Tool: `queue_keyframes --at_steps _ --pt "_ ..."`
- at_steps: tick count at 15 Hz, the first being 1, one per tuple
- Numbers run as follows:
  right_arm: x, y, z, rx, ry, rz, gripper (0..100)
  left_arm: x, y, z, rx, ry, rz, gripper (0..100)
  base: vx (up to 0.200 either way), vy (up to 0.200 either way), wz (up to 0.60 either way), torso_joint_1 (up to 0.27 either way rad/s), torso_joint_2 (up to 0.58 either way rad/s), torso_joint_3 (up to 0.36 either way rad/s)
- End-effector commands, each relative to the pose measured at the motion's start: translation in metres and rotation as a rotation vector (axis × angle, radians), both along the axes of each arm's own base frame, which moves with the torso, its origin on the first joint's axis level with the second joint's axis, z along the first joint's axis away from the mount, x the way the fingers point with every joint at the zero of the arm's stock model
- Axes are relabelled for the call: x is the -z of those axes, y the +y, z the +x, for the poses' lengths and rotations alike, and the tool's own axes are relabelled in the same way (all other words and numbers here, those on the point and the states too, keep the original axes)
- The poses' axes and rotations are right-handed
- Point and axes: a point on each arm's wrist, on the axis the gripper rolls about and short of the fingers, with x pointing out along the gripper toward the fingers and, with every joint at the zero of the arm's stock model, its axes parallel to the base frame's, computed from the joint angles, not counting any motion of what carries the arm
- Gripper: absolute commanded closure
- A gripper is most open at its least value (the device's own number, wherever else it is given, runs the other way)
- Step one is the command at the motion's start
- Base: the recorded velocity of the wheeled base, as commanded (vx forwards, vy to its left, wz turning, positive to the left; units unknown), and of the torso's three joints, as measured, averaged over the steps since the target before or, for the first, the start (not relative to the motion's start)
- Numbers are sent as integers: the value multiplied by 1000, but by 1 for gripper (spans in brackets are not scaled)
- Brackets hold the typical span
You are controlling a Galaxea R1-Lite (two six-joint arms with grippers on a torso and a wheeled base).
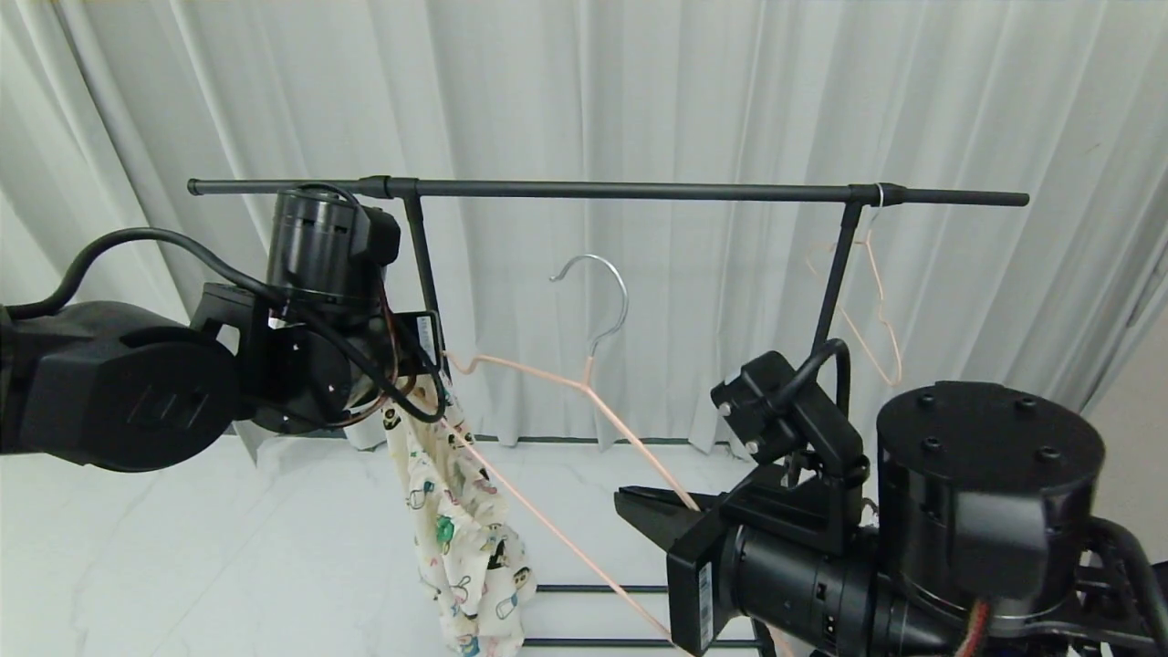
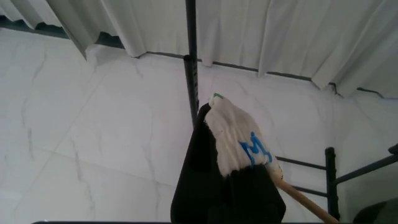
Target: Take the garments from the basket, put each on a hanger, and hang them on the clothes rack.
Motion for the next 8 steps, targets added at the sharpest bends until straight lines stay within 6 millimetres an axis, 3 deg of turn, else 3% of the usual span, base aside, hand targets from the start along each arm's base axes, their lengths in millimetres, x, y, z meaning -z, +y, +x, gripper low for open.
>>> queue_keyframes --at_steps 1,3,5,8 --pt "2 10 4 -3 0 -2 100 -4 -4 -6 24 -5 -6 100 0 0 0 0 0 0" --pt "2 14 5 -4 -2 -1 100 -5 -11 -12 67 11 -4 100 0 0 0 0 0 0" --pt "2 16 6 -8 -2 -2 100 -15 -20 -34 213 48 -44 100 0 0 0 0 0 0" --pt "3 17 6 -8 -3 -6 100 -29 -17 -59 384 95 -99 100 0 0 0 0 0 0"
